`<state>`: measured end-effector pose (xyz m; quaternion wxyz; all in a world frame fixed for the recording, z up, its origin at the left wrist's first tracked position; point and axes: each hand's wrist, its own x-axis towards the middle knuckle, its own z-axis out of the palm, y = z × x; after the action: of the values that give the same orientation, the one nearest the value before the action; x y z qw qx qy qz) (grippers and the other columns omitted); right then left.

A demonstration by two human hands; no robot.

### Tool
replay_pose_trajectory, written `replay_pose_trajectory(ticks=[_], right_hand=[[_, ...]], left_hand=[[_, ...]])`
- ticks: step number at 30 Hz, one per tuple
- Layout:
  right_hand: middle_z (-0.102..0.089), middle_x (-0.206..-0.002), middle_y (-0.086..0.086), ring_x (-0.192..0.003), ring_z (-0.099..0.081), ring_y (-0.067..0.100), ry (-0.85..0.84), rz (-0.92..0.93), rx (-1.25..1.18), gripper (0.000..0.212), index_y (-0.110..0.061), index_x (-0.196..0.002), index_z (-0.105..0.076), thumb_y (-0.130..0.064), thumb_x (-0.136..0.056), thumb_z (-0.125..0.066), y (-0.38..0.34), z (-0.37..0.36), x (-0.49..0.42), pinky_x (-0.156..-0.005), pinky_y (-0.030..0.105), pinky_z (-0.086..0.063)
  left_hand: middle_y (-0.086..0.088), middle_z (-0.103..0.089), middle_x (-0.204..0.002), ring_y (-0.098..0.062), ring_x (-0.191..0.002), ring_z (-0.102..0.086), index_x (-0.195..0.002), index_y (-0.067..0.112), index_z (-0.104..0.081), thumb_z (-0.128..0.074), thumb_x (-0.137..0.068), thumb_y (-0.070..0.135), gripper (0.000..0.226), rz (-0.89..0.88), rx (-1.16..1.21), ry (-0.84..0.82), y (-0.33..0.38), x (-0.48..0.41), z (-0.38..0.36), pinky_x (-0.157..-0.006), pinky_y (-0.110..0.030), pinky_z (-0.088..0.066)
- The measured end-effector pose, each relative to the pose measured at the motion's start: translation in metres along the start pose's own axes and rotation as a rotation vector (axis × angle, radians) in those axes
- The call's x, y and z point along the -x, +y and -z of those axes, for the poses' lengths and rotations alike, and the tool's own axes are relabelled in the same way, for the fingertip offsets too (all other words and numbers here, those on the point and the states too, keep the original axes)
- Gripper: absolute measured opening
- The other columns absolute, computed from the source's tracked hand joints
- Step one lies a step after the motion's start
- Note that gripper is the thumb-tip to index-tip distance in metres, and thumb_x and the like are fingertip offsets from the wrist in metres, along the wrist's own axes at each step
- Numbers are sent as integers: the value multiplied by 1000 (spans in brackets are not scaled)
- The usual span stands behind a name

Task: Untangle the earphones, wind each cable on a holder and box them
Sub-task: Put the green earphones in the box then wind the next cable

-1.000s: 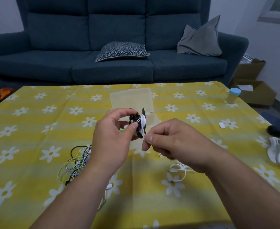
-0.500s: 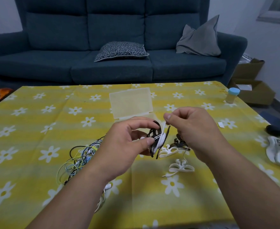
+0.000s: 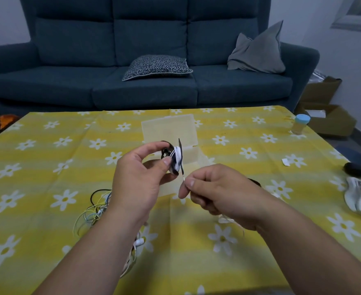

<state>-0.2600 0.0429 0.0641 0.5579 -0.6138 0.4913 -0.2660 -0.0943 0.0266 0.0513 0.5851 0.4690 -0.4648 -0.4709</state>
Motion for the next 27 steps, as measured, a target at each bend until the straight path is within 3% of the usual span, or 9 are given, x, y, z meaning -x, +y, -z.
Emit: replay_pose_trajectory(ticks=[5,9,12,16,20,23,27], right_hand=[[-43,-54,-1,-51,-31,12,23,54,-17,32,-9,-80,-73,-22,-101,-53,-7,4,6,-48,22,-26],[-41,-54,2,-48,-30,12,-44,52,9,30,-6,-81,-72,-18,-101,-53,-10,2,9,-48,23,-24],[-41,-52,1,-46,-31,10,-46,67,26,28,-7,-80,-72,-16,-99,-54,-13,1,9,-47,22,-25],[-38,-48,-2,-43,-26,10,148,133,-108,24,-6,-76,-70,-10,-95,-56,-17,9,8,-44,22,-20],[-37,-50,2,-42,-25,10,308,158,-194,26,-4,-73,-67,-8,-95,-54,-18,20,9,-43,23,-18],[-37,-50,-1,-43,-27,10,384,156,-130,29,-5,-70,-67,-12,-96,-55,-14,23,6,-43,22,-21],[-40,-47,-11,-42,-30,6,497,162,-11,28,-5,-70,-69,-21,-93,-63,-7,28,2,-47,25,-24]], left_hand=[[-15,-70,-100,-23,-72,-69,-101,20,-71,-64,-89,-3,27,-90,-155,-16,1,0,0,-63,-22,-57],[-3,-66,-111,-23,-81,-66,-102,21,-70,-66,-87,-4,29,-195,-283,-3,0,0,0,-60,-14,-52],[11,-63,-113,-16,-84,-66,-103,21,-70,-67,-86,-4,30,-247,-350,-25,0,1,-1,-63,-20,-56],[18,-61,-112,-13,-79,-64,-101,26,-70,-67,-85,-5,35,-290,-420,-116,-1,2,2,-69,-33,-60],[19,-63,-113,-14,-74,-61,-98,23,-71,-65,-85,-10,36,-244,-414,-256,0,4,1,-63,-22,-56],[15,-65,-117,-23,-78,-61,-97,20,-74,-63,-85,-11,35,-171,-347,-345,0,8,-2,-61,-21,-55],[7,-67,-120,-38,-82,-62,-95,22,-76,-63,-86,-12,38,-109,-225,-380,-4,8,-5,-66,-35,-60]])
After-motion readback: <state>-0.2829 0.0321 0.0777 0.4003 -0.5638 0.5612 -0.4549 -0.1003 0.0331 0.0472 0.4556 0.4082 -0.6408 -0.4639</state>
